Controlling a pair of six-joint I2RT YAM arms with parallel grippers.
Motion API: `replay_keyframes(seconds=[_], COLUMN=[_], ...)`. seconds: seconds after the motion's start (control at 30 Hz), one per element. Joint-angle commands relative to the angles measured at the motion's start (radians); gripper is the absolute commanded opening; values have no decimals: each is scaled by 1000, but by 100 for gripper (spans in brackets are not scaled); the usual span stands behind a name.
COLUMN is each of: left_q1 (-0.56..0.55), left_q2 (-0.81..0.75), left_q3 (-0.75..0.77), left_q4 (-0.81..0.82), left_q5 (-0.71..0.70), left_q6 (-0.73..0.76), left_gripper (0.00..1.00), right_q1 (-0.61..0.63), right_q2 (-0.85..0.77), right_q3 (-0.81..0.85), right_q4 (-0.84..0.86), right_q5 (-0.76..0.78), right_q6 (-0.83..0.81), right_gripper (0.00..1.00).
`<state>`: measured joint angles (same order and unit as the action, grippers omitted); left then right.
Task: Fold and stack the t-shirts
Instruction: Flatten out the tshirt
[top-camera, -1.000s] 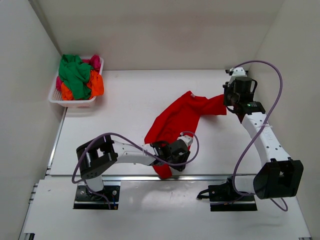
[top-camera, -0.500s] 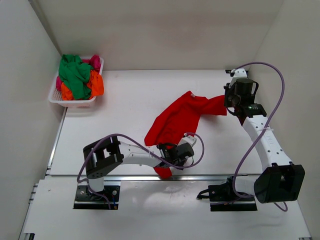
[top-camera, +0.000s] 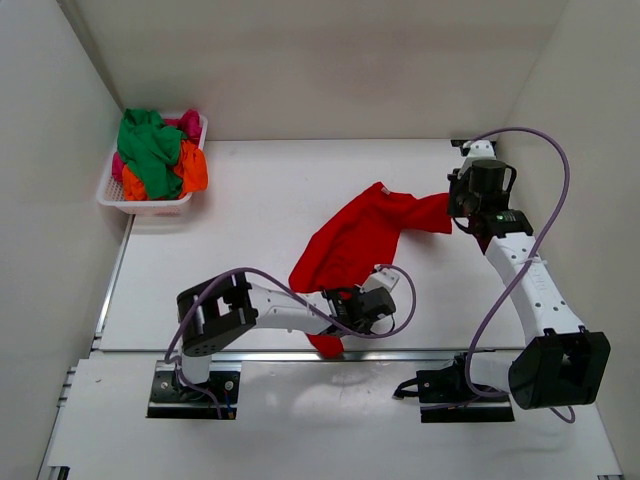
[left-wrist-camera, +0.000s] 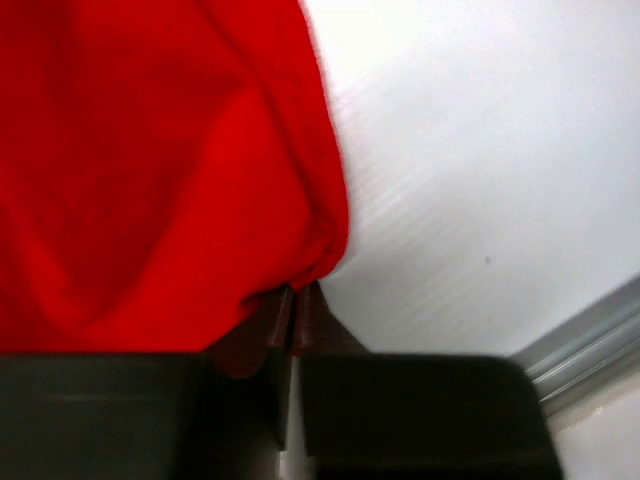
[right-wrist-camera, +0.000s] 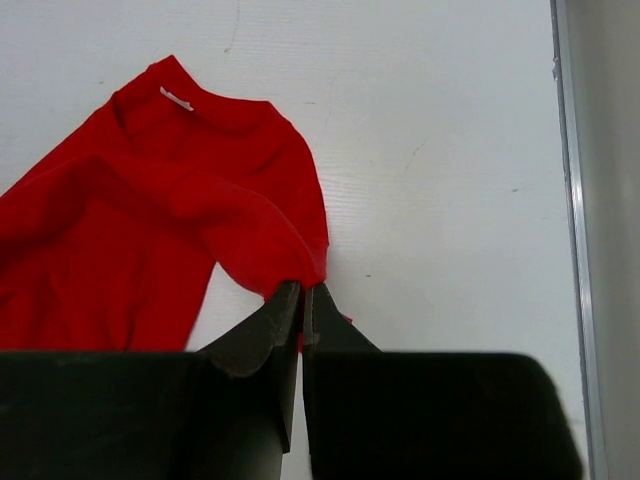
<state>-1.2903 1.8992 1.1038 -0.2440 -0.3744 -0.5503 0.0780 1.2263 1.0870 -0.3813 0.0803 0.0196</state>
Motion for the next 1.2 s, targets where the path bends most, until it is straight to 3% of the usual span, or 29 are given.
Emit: replay_keyframes(seconds=[0.0, 0.17, 0.3, 0.43, 0.5, 0.6, 0.67, 0.73, 0.93, 1.1, 1.17], left_q1=[14, 45, 169, 571, 791, 940, 959, 959, 961, 977, 1023], left_q2=[199, 102, -221, -506, -567, -568, -555, -580, -670, -628, -571], left_q3=[-113, -93, 9, 329, 502, 762, 917, 978, 1039, 1048, 998], left_q4=[-275, -389, -517, -617, -635, -701, -733, -724, -684, -690, -683], left_q5=[107, 66, -8, 204, 258, 342, 344, 328, 359, 368, 490], left_q6=[12, 32, 121, 213, 240, 293, 322, 317, 273, 260, 242], left_gripper=[1, 0, 0, 0, 0, 0, 0, 0, 0, 0, 0], right_q1=[-3, -33, -110, -164, -147, -159, -214, -256, -233, -290, -334], right_q2=[-40, -57, -94, -103, -90, -96, -123, -172, -241, -221, -154], right_q3=[-12, -3, 106, 331, 434, 563, 611, 620, 743, 766, 746], right_q4=[10, -4, -2, 5, -22, -44, -25, 1, -5, 41, 47], right_q5=[6, -29, -172, -361, -379, -424, -508, -542, -574, -706, -819], right_q6=[5, 6, 51, 63, 51, 63, 147, 216, 345, 477, 525], right_gripper=[0, 0, 1, 0, 0, 0, 1, 1, 0, 0, 0])
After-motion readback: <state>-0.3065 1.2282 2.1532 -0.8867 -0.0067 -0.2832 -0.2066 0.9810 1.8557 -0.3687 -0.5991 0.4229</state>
